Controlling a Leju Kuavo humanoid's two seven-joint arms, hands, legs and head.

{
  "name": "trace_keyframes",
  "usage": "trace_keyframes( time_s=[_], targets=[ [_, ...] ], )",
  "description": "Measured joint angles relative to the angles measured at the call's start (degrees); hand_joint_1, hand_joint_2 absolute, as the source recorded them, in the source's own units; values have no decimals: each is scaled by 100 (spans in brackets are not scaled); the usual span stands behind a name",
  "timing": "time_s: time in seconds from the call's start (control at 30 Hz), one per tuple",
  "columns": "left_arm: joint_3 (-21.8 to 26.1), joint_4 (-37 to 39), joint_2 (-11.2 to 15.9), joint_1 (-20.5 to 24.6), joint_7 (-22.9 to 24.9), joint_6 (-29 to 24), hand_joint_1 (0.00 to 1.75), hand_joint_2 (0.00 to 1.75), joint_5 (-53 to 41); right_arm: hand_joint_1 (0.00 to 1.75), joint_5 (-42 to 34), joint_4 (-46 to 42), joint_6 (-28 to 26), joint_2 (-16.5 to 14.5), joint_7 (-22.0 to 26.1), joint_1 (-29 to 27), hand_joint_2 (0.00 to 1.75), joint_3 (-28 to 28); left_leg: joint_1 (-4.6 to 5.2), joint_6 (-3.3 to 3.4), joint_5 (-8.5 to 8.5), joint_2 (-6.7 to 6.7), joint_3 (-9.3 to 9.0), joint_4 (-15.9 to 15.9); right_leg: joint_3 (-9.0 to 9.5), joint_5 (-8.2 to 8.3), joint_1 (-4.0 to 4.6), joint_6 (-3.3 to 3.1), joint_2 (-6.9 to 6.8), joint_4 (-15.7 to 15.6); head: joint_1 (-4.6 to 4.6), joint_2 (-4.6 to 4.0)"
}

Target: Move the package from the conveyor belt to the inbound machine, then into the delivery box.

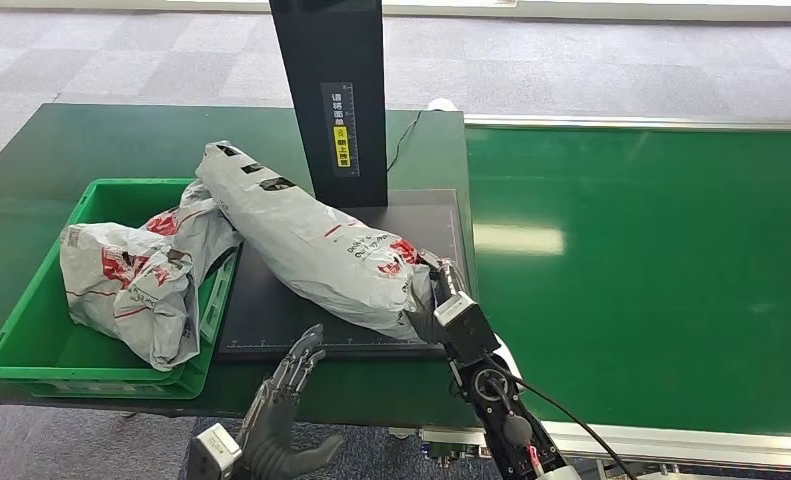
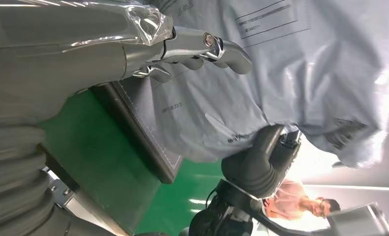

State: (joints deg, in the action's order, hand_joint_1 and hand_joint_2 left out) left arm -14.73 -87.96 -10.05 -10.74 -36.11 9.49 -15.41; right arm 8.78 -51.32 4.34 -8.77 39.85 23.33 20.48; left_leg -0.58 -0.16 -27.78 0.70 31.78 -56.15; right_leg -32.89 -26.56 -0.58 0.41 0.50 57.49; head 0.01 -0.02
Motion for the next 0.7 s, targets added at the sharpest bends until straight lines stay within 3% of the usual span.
trace_keyframes(
  time_s=[0.17, 0.5, 0.7],
  targets=[
    [12, -120, 0, -150, 21, -62, 0, 175, 43, 175, 192, 502, -619, -22, -44, 229, 175, -15, 0, 0, 0, 1, 1, -1, 0, 0, 0, 0, -1, 0, -1, 0],
    [18, -268, 1, -337, 75, -186, 0, 175, 72, 175, 1118, 707, -3073, -95, -70, 272, 175, -166, 0, -1, -1, -1, 1, 0, -3, 0, 0, 0, 1, 0, 1, 0],
    [14, -293, 13, -353, 89, -193, 0, 175, 77, 175, 1586, 795, -3690, -96, -240, 273, 175, -166, 0, -1, -1, -1, 0, -1, -3, 0, 0, 0, 1, 0, 1, 0]
  ],
)
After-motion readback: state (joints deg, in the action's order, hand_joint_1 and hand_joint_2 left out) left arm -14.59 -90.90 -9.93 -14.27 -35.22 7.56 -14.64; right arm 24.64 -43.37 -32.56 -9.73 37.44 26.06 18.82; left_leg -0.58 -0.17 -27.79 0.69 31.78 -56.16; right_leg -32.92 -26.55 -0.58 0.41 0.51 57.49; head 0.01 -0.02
